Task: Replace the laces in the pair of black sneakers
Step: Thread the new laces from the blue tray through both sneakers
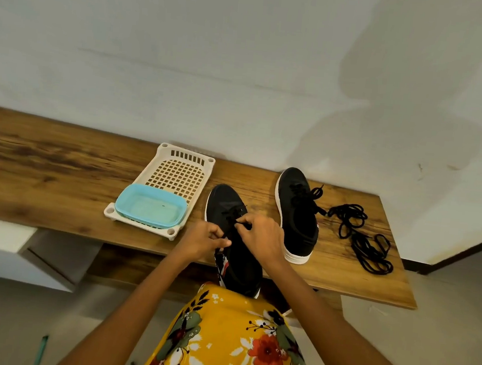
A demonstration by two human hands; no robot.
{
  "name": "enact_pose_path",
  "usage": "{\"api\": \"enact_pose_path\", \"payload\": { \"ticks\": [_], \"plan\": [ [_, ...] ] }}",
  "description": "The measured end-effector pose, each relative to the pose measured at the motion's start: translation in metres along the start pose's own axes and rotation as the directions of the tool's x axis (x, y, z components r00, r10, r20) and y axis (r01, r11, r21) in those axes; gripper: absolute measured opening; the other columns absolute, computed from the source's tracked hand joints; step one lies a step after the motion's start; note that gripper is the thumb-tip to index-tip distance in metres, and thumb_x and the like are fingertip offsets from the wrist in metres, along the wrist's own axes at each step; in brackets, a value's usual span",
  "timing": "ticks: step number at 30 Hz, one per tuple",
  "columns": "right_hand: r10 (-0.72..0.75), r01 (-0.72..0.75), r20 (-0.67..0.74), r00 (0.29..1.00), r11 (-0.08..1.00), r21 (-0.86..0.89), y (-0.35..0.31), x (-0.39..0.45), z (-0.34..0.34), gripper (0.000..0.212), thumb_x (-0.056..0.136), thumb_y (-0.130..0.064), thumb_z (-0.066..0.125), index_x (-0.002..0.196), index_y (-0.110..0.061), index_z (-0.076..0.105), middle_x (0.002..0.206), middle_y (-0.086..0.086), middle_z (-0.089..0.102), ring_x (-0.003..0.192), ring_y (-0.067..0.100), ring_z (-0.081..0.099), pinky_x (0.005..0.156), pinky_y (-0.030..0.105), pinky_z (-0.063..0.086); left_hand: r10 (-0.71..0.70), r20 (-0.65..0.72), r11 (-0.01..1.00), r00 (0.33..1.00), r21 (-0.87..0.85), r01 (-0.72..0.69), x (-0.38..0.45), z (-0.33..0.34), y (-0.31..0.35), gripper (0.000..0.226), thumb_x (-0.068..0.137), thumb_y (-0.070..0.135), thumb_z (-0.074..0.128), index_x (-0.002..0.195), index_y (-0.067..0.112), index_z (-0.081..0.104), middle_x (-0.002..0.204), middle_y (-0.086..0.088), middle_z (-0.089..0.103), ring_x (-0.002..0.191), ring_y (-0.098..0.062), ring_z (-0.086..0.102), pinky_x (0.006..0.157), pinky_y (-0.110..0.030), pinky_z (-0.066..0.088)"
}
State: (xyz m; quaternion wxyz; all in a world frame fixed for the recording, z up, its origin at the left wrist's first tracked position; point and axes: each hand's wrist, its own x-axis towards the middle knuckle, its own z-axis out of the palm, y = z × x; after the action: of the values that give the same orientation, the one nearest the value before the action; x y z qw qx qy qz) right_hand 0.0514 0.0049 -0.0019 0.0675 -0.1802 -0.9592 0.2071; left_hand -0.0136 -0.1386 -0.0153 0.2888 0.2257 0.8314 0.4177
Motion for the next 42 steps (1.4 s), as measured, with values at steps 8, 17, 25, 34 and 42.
{"api": "enact_pose_path", "payload": {
  "ticks": [8,17,25,34,42],
  "plan": [
    [0.021,-0.023,0.039,0.999,0.999,0.048,0.000,0.001,-0.004,0.025,0.092,-0.032,0.057,0.113,-0.025,0.068,0.106,-0.002,0.069,0.096,0.016,0.063,0.068,0.024,0.041,0.387,-0.113,0.922,0.915,0.051,-0.384,-0.006,-0.010,0.016,0.011,0.083,0.027,0.069,0.075,0.021,0.074,0.104,0.019,0.062,0.102,0.006,0.049,0.089,-0.013,0.033],
    [0.037,-0.096,0.173,0.984,0.934,0.345,0.019,0.012,0.003,0.014,0.087,-0.026,0.065,0.090,-0.014,0.070,0.078,-0.004,0.064,0.075,0.012,0.059,0.064,0.031,0.042,0.312,0.144,0.950,0.939,-0.024,-0.312,0.013,-0.016,0.026,0.013,0.089,0.015,0.061,0.099,0.020,0.069,0.082,0.004,0.072,0.090,-0.008,0.066,0.095,-0.032,0.047],
    [-0.090,-0.108,0.315,0.945,0.822,0.559,0.034,0.018,0.000,0.019,0.088,-0.008,0.062,0.103,-0.014,0.071,0.094,-0.004,0.070,0.090,0.005,0.063,0.082,0.023,0.049,0.323,0.151,0.899,0.934,0.258,-0.353,0.021,-0.023,0.028,0.011,0.080,0.017,0.072,0.091,0.013,0.072,0.081,-0.003,0.074,0.072,0.002,0.065,0.077,-0.011,0.047],
    [-0.120,-0.150,0.373,0.920,0.771,0.619,0.033,0.015,-0.007,0.024,0.098,-0.016,0.050,0.106,-0.003,0.068,0.082,-0.005,0.064,0.074,-0.003,0.058,0.069,0.013,0.046,0.215,0.084,0.743,0.973,0.633,-0.219,0.031,-0.018,0.045,0.018,0.087,0.041,0.060,0.089,0.024,0.063,0.068,0.009,0.064,0.093,-0.010,0.060,0.099,-0.035,0.027],
    [-0.144,-0.048,0.279,0.950,0.812,0.582,0.034,0.013,-0.003,0.018,0.087,-0.015,0.066,0.105,-0.014,0.072,0.096,-0.003,0.072,0.088,0.003,0.066,0.080,0.017,0.052,0.288,-0.016,0.689,0.958,0.698,-0.195,0.034,-0.011,0.047,0.058,0.078,0.032,0.071,0.127,0.021,0.042,0.132,-0.004,0.037,0.125,-0.022,0.036,0.105,-0.039,0.026]
  ]
}}
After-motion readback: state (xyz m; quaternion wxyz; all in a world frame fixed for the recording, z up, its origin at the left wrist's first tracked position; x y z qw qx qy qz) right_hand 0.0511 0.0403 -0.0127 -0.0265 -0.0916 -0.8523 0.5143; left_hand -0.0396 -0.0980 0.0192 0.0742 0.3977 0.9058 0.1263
